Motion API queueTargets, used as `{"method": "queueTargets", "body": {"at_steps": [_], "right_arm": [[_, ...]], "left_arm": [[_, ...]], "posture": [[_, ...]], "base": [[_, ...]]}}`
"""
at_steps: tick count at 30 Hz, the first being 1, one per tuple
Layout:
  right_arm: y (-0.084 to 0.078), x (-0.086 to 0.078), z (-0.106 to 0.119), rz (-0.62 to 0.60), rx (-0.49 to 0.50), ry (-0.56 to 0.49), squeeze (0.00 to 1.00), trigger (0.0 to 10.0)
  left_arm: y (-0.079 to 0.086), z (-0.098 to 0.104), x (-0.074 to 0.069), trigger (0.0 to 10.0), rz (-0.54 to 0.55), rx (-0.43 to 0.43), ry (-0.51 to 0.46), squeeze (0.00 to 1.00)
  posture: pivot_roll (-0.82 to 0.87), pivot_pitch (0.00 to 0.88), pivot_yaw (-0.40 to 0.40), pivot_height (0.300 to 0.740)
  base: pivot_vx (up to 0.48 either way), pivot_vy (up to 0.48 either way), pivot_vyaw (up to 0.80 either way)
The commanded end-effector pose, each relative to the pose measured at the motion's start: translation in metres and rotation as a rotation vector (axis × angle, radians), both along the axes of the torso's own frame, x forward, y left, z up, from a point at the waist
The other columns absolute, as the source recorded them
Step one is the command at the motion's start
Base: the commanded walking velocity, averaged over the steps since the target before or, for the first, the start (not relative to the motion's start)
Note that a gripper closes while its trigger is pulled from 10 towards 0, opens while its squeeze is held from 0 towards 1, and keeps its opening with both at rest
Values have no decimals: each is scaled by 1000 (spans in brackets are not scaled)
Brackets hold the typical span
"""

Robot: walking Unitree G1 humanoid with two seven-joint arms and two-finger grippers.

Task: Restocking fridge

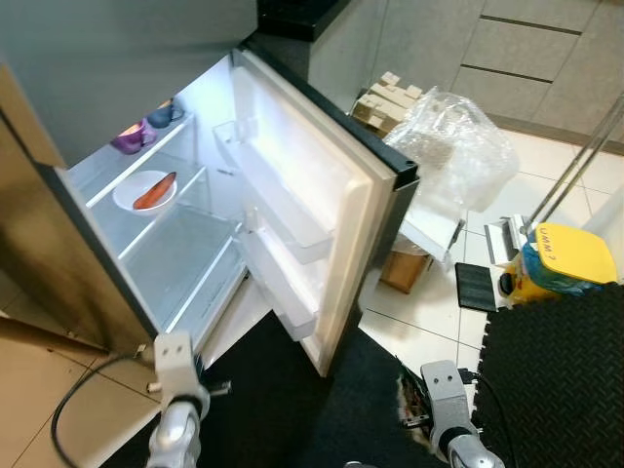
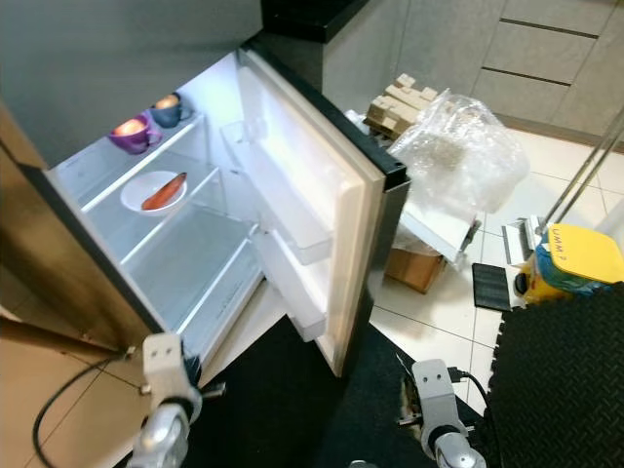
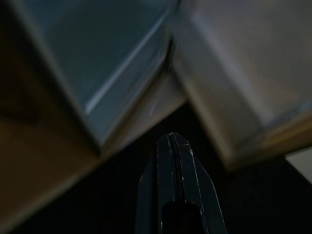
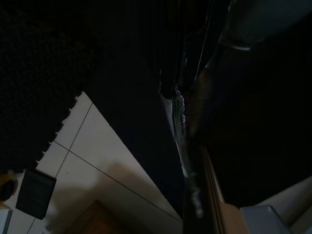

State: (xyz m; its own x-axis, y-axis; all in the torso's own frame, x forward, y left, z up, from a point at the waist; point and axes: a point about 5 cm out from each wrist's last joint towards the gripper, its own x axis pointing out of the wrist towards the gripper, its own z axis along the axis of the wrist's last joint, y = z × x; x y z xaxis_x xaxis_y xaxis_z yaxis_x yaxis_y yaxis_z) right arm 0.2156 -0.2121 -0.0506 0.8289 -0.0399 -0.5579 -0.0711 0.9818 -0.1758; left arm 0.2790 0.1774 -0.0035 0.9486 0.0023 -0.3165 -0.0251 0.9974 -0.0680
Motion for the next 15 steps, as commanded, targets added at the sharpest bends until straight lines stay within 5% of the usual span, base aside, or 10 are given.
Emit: {"method": "queueTargets", "body": {"at_steps": [1,6,10,15], "right_arm": [[-11,5,7,-46,-2,-50,0,10000],[-17,12,15,-52,-11,-88,0,10000],[-25,4,13,-75,-20,-90,0,10000],[-25,-5,9,-83,-19,-95,0,10000]], "left_arm": [[-10,1,5,10000,-107,17,25,0],[-35,16,22,10000,-291,17,-8,0],[-84,39,37,10000,-553,22,-79,0],[-104,54,46,10000,-605,-9,-119,0]], "posture": [[-173,122,-16,740],[-181,138,-10,740],[-199,173,9,740],[-221,202,37,740]], "base": [[0,0,0],[0,0,0],[0,0,0],[0,0,0]]}}
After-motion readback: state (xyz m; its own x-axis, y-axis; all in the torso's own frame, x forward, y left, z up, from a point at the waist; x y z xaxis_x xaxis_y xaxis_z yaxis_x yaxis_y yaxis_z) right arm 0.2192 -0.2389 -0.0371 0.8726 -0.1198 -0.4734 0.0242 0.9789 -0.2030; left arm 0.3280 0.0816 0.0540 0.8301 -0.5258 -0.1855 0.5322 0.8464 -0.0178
